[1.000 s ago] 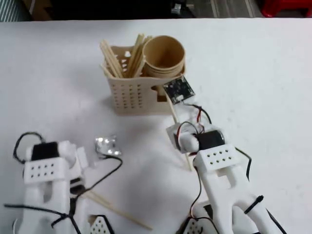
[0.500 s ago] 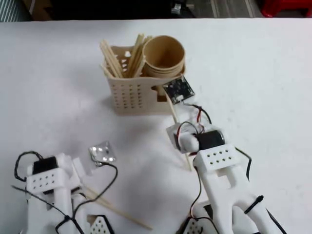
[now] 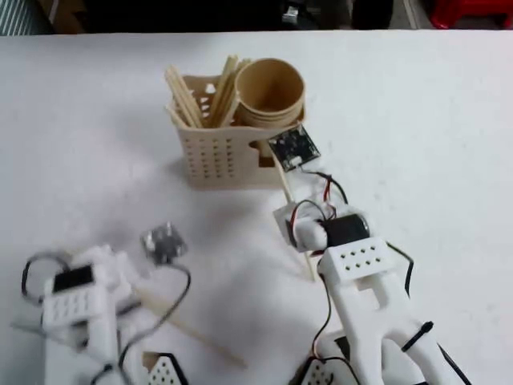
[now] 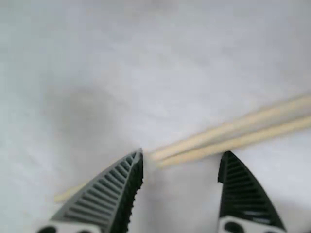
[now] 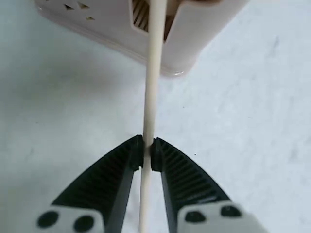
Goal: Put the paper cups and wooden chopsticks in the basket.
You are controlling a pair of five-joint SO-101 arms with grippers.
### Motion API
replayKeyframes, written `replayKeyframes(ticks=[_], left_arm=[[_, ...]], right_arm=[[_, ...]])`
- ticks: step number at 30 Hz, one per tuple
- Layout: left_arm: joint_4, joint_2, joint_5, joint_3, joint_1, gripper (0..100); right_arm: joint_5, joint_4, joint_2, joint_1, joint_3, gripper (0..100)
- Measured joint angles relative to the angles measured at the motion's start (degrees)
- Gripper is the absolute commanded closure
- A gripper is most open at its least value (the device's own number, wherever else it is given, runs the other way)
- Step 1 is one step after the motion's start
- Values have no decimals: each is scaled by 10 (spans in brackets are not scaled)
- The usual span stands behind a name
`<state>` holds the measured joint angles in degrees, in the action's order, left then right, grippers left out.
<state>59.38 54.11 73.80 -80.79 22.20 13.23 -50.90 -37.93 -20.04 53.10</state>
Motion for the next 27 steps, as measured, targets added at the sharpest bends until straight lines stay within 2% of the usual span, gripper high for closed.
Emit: replayKeyframes(ticks=[8, 12, 18, 27], left_arm=[[61, -8, -70, 98, -75, 751], [85, -8, -79, 113, -98, 749], [159, -8, 18, 114, -100, 747], [164, -8, 26, 114, -126, 747]], right_arm=[[1, 0, 0, 0, 0, 981], [1, 0, 0, 0, 0, 981], [1, 0, 0, 0, 0, 981], [1, 0, 0, 0, 0, 981]])
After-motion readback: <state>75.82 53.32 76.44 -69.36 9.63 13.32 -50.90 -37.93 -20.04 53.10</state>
